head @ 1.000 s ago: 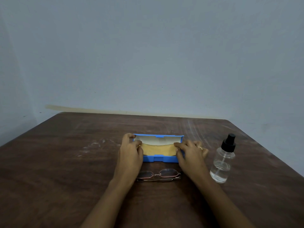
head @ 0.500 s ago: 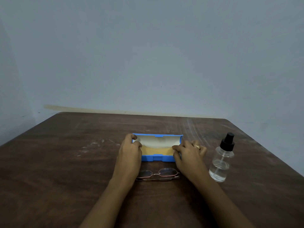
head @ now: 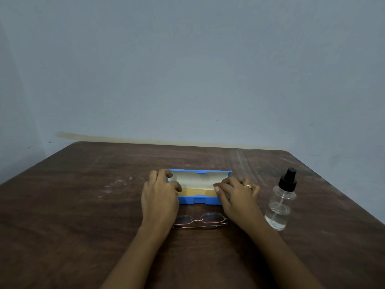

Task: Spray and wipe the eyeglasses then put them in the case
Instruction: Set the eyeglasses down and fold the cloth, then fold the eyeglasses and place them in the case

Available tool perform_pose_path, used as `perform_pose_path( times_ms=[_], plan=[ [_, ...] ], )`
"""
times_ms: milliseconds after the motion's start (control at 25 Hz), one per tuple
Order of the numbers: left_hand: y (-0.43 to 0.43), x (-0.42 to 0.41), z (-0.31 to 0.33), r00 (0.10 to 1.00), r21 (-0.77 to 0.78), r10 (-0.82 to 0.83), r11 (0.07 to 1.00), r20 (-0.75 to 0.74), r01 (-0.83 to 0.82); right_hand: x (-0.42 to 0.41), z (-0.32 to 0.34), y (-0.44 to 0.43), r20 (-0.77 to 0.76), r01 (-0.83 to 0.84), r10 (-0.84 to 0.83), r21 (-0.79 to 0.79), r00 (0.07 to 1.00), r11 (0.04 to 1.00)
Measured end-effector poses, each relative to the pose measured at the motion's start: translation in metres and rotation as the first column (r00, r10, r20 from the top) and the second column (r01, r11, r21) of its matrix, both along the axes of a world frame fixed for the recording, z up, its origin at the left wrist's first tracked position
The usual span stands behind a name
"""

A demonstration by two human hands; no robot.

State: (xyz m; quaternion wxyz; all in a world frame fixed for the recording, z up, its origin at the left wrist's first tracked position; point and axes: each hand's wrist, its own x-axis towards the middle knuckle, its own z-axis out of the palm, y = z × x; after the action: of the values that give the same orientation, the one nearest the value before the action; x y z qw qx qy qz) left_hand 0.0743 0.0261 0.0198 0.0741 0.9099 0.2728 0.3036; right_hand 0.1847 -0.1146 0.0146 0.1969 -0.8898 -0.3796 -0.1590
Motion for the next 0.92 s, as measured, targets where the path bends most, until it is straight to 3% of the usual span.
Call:
perform_pose_path(
  times_ms=[120,360,480,640,800,920],
  plan=[
    [-0.001,-0.003,0.002,1.000,0.012,0.027,1.000,0.000,-0.027,-0.003,0.005,0.000,-0.095,-0.012,0.015,0.032,0.995,0.999],
    [0.001,-0.004,0.004,0.988,0.056,0.075,0.996,-0.139,-0.068,0.007,-0.005,0.000,-0.114,0.024,-0.029,-0.047,0.993,0.999],
    [0.004,-0.004,0.000,0.988,0.052,0.065,0.997,-0.141,-0.058,0.004,-0.002,-0.001,-0.135,-0.004,0.003,-0.005,0.991,1.000],
    [0.010,-0.006,-0.005,0.996,0.016,0.016,1.000,0.090,-0.018,0.001,-0.003,-0.006,-0.039,-0.071,0.081,0.217,0.996,0.973],
    [0.010,-0.014,-0.012,0.949,-0.162,-0.104,0.974,0.299,0.157,-0.002,-0.010,-0.006,-0.035,-0.115,0.150,0.483,0.988,0.868],
    [0.005,-0.023,-0.013,0.927,-0.293,-0.013,0.947,0.374,0.132,-0.013,-0.009,-0.009,-0.093,-0.071,0.160,0.606,0.983,0.792]
  ],
)
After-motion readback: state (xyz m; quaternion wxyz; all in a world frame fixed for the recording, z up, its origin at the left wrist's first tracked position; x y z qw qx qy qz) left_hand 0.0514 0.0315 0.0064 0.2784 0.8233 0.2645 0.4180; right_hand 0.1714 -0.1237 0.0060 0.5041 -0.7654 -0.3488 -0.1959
